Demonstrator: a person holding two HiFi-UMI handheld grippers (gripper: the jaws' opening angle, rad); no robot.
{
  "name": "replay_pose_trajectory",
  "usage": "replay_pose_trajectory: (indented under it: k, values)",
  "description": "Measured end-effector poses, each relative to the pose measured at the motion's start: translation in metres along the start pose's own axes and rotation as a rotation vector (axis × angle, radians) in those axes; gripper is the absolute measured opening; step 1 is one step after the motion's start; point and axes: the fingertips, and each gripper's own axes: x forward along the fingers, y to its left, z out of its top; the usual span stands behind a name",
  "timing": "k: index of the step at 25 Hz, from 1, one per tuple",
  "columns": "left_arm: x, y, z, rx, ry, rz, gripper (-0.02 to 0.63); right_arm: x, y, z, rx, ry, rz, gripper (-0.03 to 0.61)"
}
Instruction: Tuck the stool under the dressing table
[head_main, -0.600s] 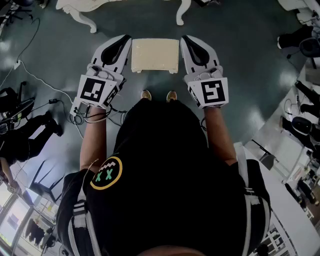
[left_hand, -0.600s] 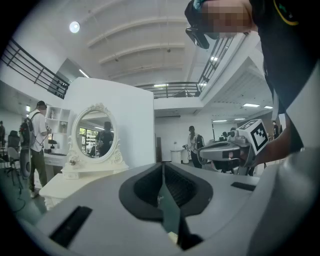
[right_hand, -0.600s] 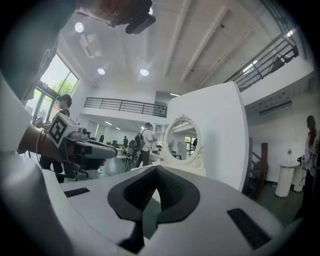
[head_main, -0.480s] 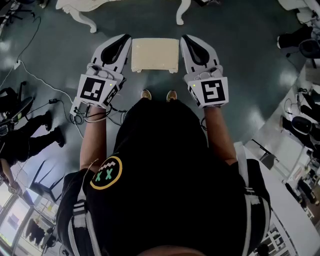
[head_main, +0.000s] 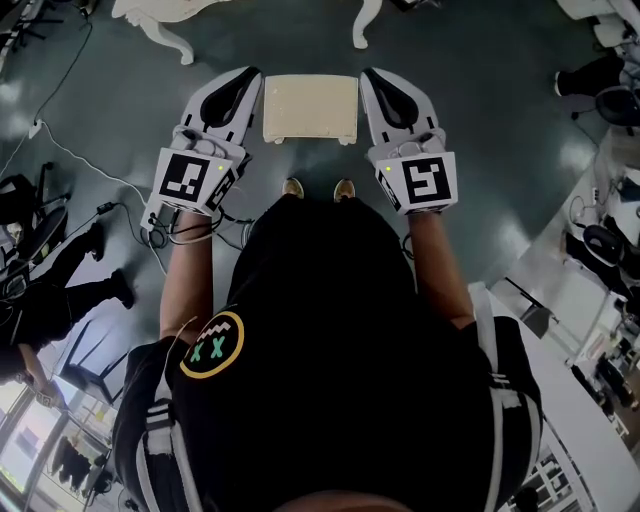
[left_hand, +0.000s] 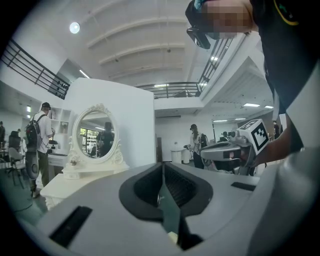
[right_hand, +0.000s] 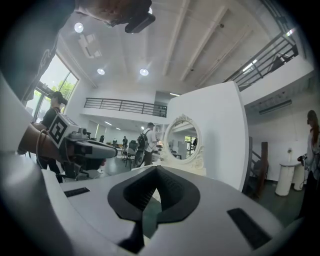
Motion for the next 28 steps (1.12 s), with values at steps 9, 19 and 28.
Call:
replay_pose_trajectory:
  k: [9, 19, 28]
  values:
    - [-0.0003, -0.002, -0.0008, 0.001, 0.001, -0.002, 0.032, -0.0016, -0.0018, -0.0027, 0.028, -0.008, -0.012, 0.02]
    - [-0.0001, -0.005, 0.0001, 0.001, -0.006, -0.005, 0.032, -0.0042, -0.0036, -0.003, 0.029, -0.004, -0.018, 0.032]
    - [0.0033, -0.0041, -0.0037, -0.005, -0.001, 0.002, 0.075, -0.0041, -0.0079, -0.0091, 0.05, 0.009, -0.016, 0.062]
